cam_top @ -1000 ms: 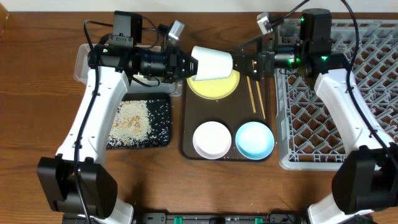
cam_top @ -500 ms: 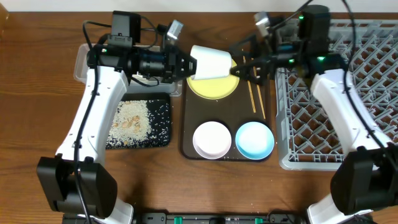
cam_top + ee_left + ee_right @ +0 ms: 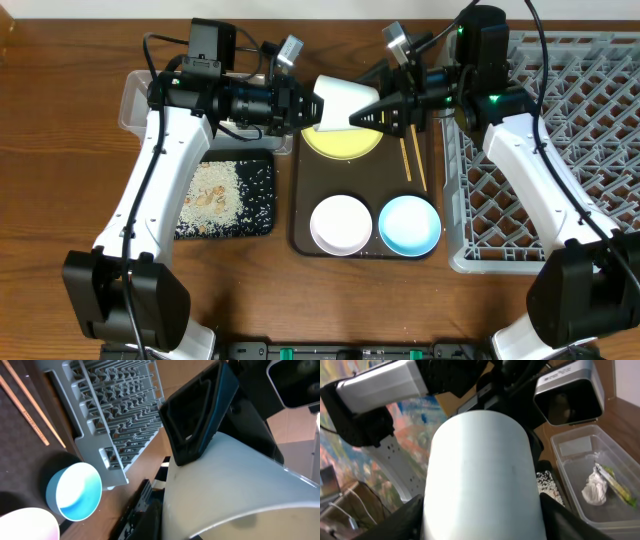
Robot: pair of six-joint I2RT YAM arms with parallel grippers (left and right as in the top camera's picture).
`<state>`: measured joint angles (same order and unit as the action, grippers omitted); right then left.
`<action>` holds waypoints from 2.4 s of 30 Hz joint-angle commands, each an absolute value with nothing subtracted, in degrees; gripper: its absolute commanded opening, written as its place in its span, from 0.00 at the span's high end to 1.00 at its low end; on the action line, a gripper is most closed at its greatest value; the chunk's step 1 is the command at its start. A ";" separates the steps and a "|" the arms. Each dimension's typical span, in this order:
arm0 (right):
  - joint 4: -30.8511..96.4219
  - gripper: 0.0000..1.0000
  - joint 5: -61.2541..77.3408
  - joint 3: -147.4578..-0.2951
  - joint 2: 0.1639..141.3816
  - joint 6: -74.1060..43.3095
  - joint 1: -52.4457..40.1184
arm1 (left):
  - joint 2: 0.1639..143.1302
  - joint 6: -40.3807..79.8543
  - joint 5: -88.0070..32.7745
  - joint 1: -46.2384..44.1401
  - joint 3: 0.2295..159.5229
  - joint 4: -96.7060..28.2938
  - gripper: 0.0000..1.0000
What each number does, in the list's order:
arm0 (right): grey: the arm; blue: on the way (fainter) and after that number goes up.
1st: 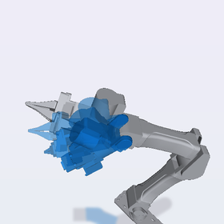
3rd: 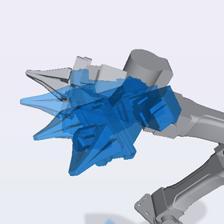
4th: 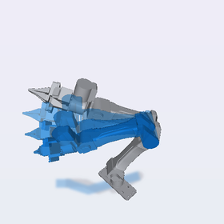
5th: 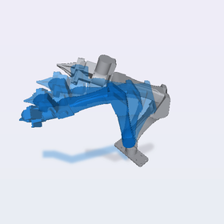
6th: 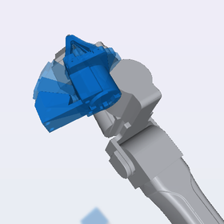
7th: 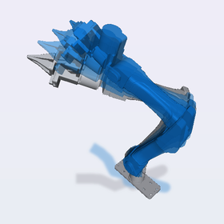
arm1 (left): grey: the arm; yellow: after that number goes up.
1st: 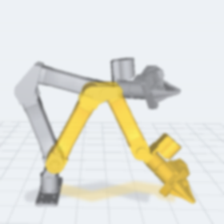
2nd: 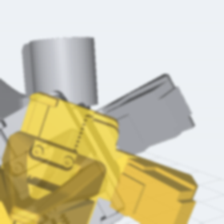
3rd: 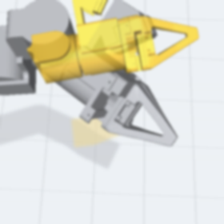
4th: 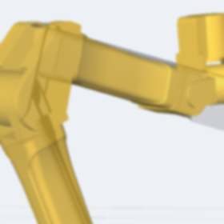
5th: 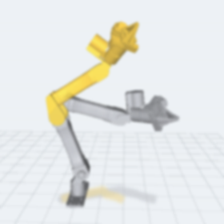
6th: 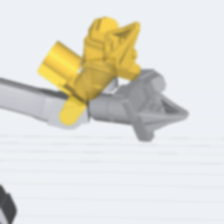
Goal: Sort waste into correct bins and load items into the dishwasher rack
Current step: 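Lift the white cup and pass it to the right gripper, then carry the cup into the dish rack with the right gripper and release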
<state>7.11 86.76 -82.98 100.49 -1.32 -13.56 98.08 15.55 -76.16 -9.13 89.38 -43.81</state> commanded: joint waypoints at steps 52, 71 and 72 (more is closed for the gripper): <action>79.20 0.52 -2.90 -80.95 89.67 -9.17 0.73 | 98.50 15.11 -35.05 -12.21 89.69 -46.19 0.55; 75.16 0.04 1.10 -80.44 97.86 -7.64 0.73 | 98.50 15.11 -35.05 -12.25 89.69 -46.15 0.55; 74.67 0.04 1.87 -80.47 97.86 -7.64 0.73 | 98.50 15.11 -35.07 -12.25 89.69 -46.17 0.55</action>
